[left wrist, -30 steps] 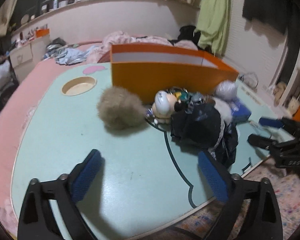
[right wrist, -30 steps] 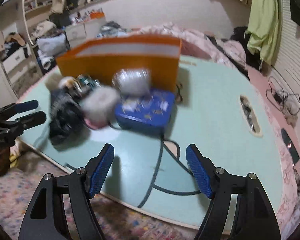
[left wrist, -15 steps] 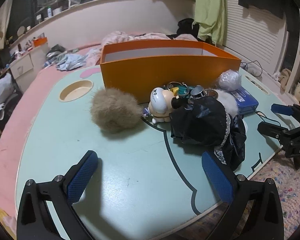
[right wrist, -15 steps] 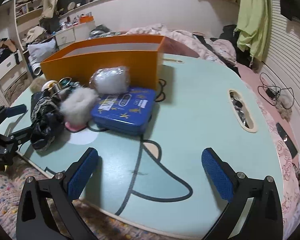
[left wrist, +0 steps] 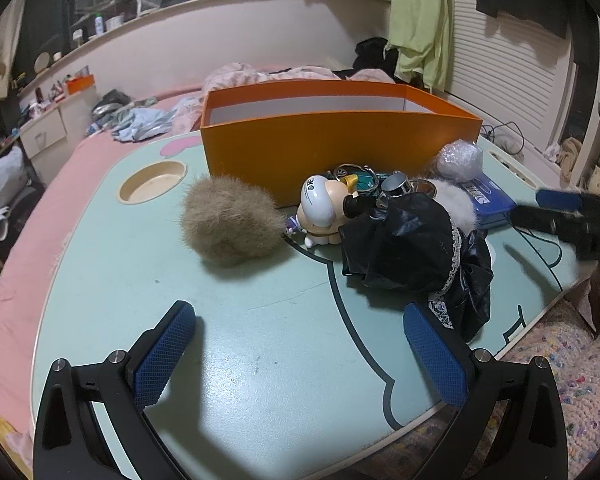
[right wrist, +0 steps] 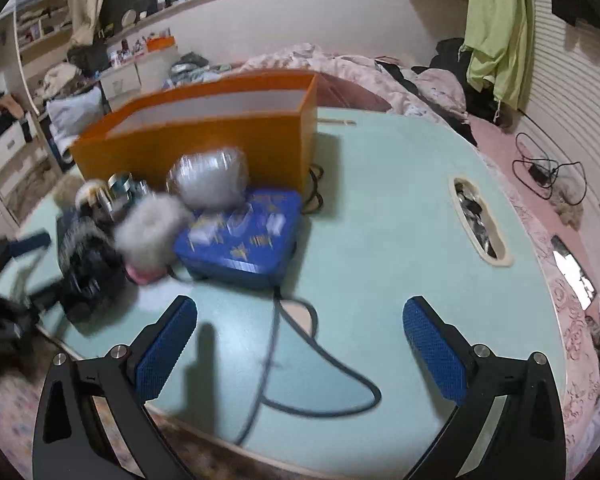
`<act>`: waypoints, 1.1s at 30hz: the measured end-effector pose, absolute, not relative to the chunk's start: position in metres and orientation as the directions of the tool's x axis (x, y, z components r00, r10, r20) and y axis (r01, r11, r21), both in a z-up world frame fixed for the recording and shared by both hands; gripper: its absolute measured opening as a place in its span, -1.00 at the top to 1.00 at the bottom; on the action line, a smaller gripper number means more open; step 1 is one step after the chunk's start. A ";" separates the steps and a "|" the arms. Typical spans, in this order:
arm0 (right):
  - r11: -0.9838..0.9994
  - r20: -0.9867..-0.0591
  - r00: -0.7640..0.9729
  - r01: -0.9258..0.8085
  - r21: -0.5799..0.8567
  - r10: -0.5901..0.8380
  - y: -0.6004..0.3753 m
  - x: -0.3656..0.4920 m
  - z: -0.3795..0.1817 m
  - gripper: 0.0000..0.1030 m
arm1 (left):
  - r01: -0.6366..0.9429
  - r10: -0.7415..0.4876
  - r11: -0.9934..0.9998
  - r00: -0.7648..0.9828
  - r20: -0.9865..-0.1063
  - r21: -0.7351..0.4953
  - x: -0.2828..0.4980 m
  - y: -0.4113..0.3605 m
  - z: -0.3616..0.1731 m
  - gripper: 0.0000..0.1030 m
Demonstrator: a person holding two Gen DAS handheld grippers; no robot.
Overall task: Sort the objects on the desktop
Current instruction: 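Grasp the blue tin on the table with the right gripper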
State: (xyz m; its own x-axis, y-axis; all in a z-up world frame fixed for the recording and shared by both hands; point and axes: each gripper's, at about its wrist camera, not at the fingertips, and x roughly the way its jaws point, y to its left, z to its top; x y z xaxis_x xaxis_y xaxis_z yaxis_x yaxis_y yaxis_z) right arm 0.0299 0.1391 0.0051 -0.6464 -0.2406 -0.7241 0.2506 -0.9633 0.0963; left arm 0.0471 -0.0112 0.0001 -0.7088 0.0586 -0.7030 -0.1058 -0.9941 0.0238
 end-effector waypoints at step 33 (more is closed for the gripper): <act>-0.931 -0.761 -0.648 0.299 -0.210 -0.036 0.105 0.052 0.004 -0.30 | -0.110 0.062 -0.994 -0.713 -0.699 0.023 0.049 -0.011 0.000 -1.00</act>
